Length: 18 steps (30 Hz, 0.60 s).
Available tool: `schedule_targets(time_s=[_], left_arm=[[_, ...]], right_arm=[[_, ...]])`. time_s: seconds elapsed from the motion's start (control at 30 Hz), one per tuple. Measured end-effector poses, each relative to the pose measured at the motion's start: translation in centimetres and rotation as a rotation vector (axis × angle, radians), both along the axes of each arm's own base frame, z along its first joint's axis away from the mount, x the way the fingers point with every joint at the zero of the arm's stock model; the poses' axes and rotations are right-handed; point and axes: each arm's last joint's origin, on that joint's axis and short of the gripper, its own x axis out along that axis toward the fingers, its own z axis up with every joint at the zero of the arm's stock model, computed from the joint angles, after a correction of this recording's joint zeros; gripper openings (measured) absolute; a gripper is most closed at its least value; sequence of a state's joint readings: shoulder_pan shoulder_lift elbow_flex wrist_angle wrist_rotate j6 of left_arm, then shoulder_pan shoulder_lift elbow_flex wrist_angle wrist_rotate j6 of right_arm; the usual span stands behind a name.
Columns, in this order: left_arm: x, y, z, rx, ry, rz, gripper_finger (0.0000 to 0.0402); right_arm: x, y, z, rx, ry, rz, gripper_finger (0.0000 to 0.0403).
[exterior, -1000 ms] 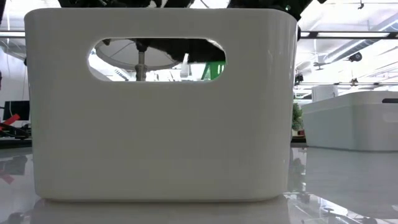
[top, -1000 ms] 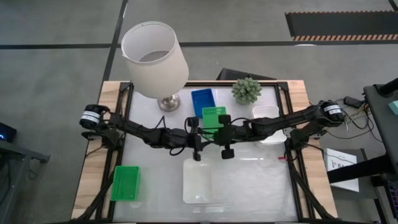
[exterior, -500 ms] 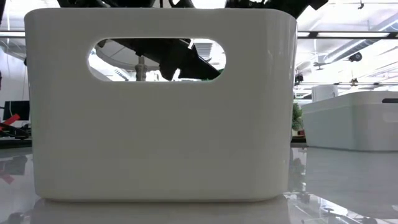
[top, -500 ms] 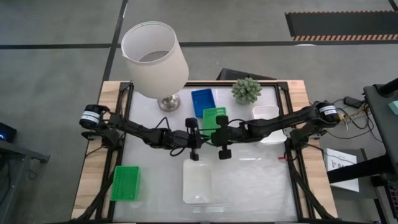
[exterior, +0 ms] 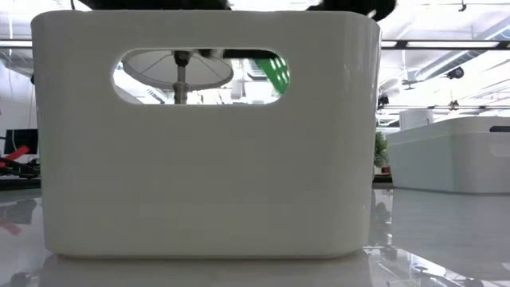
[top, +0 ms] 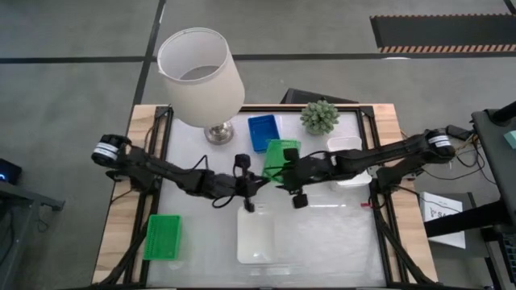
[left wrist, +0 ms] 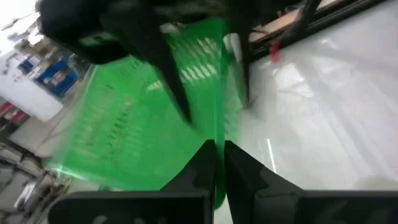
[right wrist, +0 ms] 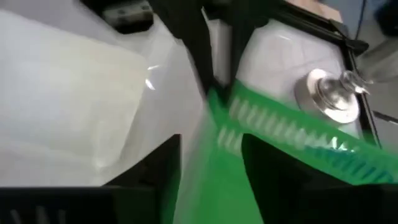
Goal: Stack baskets by color
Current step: Stack the top green bin on the stacked green bins
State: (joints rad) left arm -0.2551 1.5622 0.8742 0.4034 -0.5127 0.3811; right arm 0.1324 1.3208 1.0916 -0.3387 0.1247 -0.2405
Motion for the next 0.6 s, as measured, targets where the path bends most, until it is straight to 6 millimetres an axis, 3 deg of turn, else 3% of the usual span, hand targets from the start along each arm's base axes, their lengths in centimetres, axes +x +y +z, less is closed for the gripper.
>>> schedule_targets(time_s=[0.3, 0.6], left_arm=[[-3.1, -3.2, 2.9, -0.102, -0.069, -0.046, 0.0], [-3.4, -3.8, 2.4, -0.158, -0.072, -0.002, 0.0]], right_arm=[[-2.3, 0.4, 3.8, 0.157, -0.154, 0.228, 0.019], [-2.6, 0.2, 4.9, 0.178, -0.234, 0.162, 0.0187]])
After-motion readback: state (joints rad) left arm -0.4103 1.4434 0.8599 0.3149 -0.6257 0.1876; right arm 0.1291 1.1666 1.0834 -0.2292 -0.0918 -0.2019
